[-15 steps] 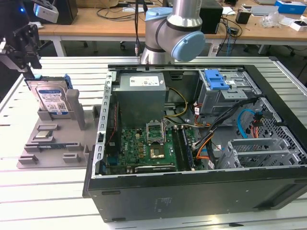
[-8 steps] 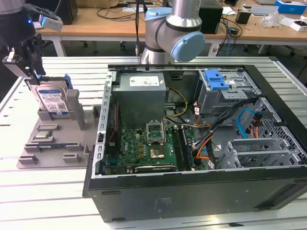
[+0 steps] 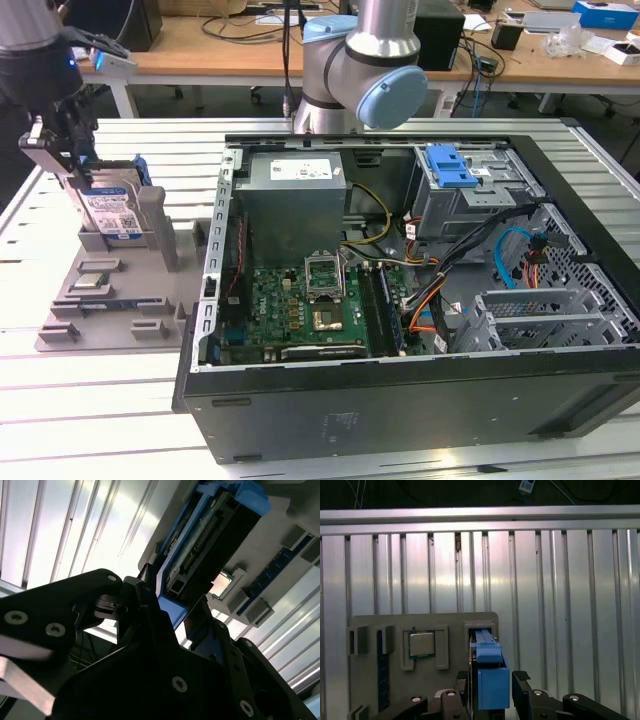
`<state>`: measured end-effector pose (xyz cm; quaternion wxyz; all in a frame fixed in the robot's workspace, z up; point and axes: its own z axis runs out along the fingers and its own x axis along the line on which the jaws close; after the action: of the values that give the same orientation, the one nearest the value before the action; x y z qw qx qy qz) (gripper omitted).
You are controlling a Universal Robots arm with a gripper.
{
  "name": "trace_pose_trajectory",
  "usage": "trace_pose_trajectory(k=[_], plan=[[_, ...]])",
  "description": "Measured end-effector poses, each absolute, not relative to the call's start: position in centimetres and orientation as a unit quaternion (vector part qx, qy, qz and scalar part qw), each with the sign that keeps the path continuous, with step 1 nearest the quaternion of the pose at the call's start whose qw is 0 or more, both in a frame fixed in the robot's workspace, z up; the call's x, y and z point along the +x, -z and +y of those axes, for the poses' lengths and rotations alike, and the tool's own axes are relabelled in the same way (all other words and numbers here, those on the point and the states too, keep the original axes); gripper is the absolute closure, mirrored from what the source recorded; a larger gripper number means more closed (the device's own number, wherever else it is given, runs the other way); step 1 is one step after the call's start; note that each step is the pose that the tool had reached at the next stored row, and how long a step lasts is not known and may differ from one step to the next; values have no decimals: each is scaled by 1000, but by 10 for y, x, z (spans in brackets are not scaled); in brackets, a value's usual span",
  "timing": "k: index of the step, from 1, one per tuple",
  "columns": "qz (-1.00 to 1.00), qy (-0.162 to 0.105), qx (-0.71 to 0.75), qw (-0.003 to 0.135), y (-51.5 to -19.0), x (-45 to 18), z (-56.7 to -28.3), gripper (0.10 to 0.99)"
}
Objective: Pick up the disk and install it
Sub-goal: 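Pick up the disk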
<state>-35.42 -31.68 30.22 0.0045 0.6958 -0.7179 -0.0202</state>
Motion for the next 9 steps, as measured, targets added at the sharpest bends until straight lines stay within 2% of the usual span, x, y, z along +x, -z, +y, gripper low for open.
trace_pose_trajectory(k=[9], plan=[[-712,20,702,5,-294,-354,-317,604]])
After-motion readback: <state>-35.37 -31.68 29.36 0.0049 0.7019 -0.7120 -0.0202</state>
